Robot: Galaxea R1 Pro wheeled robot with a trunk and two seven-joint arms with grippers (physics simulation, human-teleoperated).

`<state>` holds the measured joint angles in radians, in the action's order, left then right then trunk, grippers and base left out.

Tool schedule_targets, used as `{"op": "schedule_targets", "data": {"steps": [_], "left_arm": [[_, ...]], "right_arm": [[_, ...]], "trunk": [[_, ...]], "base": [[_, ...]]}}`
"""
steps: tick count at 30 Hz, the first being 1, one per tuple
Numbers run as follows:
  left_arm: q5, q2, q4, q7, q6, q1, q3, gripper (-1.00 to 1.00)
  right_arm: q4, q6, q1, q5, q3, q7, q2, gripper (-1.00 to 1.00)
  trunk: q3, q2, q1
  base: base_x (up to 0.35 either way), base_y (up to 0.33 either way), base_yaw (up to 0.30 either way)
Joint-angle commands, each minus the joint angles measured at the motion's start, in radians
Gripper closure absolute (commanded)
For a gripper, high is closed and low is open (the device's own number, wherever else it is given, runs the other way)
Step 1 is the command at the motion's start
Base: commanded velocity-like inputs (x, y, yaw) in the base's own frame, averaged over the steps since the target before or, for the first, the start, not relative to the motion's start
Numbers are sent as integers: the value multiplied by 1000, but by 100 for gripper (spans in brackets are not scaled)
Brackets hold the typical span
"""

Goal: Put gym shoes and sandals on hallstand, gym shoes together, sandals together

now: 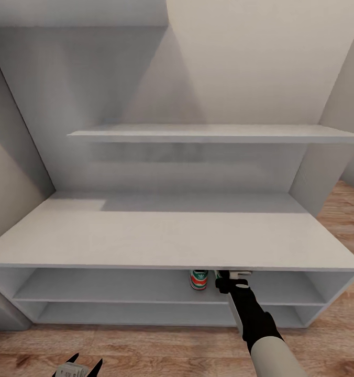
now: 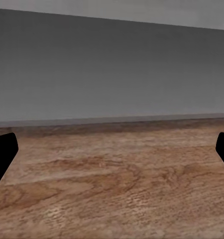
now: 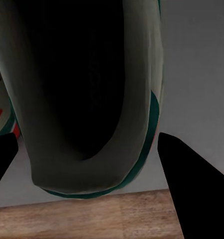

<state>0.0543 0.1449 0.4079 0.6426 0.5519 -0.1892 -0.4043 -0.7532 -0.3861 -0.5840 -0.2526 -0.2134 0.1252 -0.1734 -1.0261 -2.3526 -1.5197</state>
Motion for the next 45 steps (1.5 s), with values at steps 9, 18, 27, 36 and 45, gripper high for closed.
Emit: {"op": "schedule_targets", "data": {"steps": [9, 18, 27, 36, 45], "left_arm": [[6, -1, -1, 6, 1, -1, -9, -100], [6, 0, -1, 5, -1, -1, -10, -100], [6, 0, -1, 5, -1, -1, -12, -100], [6, 1, -1, 5, 0, -1, -16, -100], [6, 1, -1, 5, 0, -1, -18, -100]], "right_arm": [[-1, -5, 0, -7, -3, -1, -1, -100], [-1, -5, 0, -7, -3, -1, -1, -100], [-1, -5, 0, -7, -3, -1, -1, -100], [-1, -5, 0, -7, -3, -1, -1, -100], [1, -5, 0, -7, -3, -1, -1, -100]], "trunk": [[-1, 0, 0], [-1, 0, 0], [-1, 0, 0], [-1, 0, 0], [-1, 0, 0]], "base": [[0, 0, 0], [0, 0, 0], [0, 0, 0], [-22, 0, 0], [-245, 0, 0]]}}
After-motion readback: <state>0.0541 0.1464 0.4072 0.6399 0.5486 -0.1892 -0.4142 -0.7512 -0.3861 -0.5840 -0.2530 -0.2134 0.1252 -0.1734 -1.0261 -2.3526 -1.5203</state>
